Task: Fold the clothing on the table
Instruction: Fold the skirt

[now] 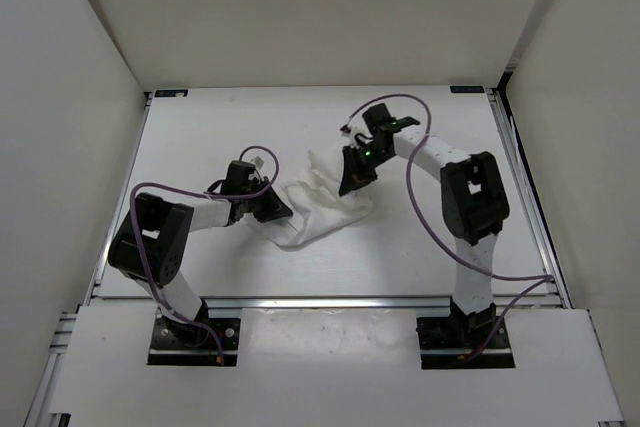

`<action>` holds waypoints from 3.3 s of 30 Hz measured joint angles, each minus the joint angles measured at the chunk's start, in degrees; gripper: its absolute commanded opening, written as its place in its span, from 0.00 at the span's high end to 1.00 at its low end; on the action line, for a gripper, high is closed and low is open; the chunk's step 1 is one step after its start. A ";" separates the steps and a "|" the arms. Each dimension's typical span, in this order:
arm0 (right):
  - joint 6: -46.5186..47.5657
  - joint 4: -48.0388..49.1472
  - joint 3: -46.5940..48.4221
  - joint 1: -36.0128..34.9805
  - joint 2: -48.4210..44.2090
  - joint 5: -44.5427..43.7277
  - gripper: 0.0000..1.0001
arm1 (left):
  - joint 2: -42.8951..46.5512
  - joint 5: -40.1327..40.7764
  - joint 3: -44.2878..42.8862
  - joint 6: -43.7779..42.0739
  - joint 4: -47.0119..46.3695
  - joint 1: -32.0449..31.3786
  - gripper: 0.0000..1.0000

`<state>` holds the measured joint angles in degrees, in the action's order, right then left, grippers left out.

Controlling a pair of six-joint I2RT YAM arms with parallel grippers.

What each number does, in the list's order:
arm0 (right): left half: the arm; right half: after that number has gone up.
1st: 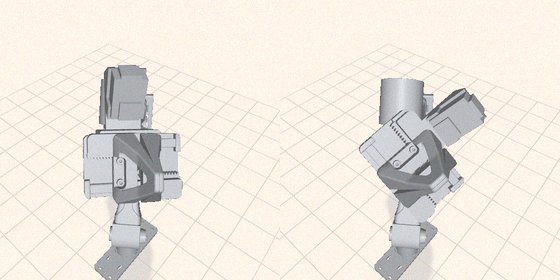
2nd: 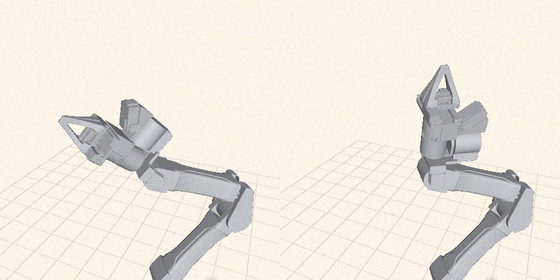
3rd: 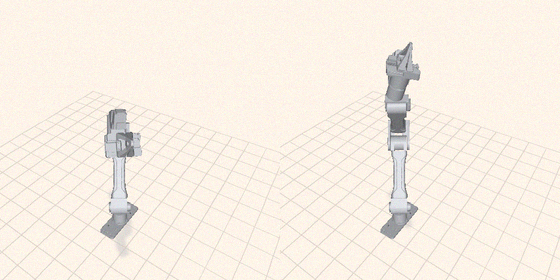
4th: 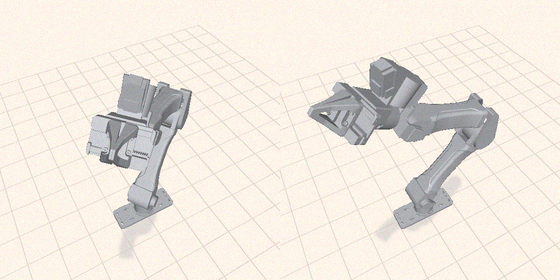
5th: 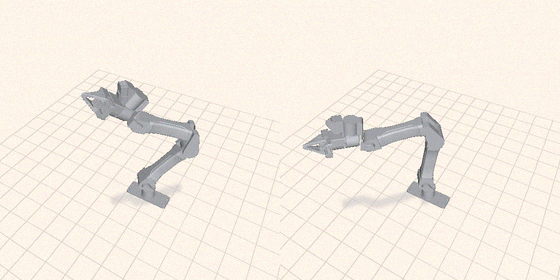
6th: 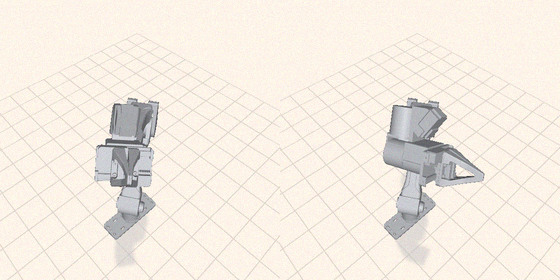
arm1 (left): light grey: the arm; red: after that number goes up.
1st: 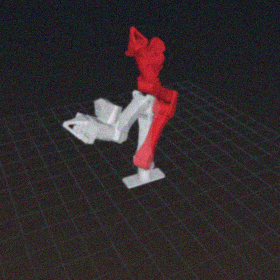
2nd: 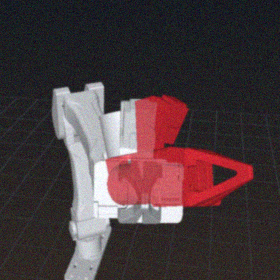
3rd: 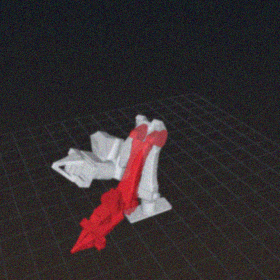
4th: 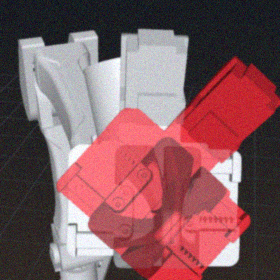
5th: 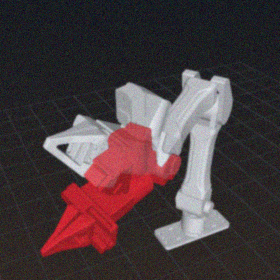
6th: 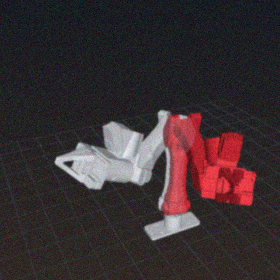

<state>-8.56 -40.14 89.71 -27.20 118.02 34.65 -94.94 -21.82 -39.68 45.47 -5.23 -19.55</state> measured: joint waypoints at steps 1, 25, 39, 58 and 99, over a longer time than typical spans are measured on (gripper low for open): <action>-0.13 0.15 -0.02 1.70 -1.16 0.07 1.00 | 0.00 -0.07 0.00 0.00 -0.04 0.02 1.00; -7.93 9.44 -18.49 20.57 -9.60 -4.98 1.00 | 0.28 -9.31 -18.01 1.07 1.36 -0.92 1.00; -10.16 12.57 -21.00 19.93 -11.47 -4.46 1.00 | -9.27 -12.81 -10.56 10.19 -9.64 -9.16 1.00; -12.33 10.38 -34.42 16.74 -24.59 -3.26 1.00 | -12.59 -2.49 -8.79 6.21 -9.66 -6.25 1.00; 1.75 -9.88 7.58 0.59 6.82 12.66 0.31 | -7.32 -1.11 -4.68 2.80 -5.73 -2.03 1.00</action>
<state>-6.81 -50.02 97.30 -26.61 124.84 47.31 -102.26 -22.94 -44.36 48.27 -10.96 -21.58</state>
